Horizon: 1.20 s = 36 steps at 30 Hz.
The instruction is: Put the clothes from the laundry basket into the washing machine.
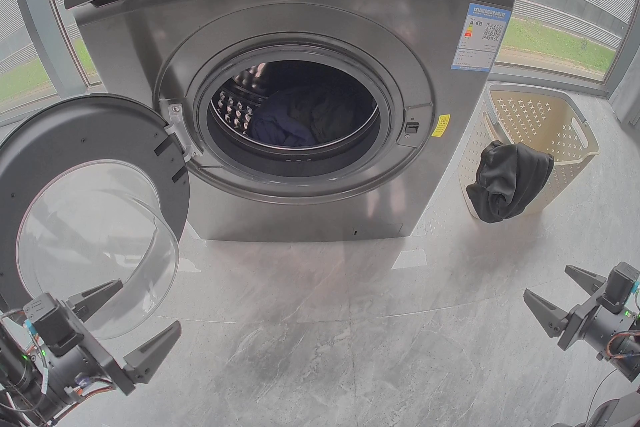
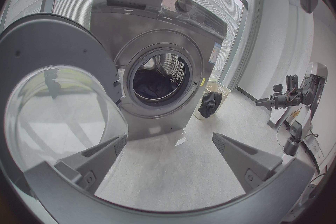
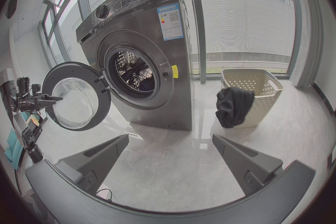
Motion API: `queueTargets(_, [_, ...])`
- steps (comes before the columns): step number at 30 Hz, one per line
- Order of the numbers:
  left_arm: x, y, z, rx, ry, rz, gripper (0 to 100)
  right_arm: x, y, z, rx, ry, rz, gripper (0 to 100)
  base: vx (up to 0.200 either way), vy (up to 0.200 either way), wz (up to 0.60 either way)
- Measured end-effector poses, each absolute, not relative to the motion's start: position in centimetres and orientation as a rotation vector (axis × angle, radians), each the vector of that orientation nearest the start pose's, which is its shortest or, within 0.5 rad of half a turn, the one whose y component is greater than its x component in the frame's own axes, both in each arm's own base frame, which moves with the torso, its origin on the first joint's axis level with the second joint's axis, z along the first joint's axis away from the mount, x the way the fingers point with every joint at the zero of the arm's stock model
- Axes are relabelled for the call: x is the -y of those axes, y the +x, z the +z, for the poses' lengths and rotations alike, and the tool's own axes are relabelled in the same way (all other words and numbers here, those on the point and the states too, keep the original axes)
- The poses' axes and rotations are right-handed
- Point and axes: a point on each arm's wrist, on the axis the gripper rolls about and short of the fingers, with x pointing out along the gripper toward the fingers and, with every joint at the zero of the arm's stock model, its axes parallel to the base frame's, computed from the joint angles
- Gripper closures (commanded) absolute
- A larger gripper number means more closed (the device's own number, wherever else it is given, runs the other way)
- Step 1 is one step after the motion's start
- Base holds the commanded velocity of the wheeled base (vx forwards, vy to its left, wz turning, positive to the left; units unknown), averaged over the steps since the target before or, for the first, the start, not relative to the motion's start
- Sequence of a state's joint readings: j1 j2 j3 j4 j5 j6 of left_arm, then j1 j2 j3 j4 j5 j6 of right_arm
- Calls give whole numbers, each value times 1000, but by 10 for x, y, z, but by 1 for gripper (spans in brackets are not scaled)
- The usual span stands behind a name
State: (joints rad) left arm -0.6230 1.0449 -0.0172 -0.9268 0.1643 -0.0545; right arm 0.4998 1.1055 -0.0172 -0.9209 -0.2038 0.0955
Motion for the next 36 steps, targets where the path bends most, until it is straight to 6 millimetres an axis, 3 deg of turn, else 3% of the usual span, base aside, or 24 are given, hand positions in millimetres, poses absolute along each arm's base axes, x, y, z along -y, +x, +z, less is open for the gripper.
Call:
queueTargets(12, [13,32,123,-104,-36,-339,0,-11,46,123,-158,36,124,0,0,-167,0])
queueTargets(22, [-2,-2,102,-47,-62,-261,0,5,-1,93,-135,30,1,0,0,-200,0])
queueTargets(32, [-2,-15,90,-19,-17,-131,0,9,-14,89,-39,9,-145,0,0,-200,0])
queueTargets(36, [-2,-16,90,-5,10,-86,0,9,-15,89,-24,11,-179,0,0,0,0])
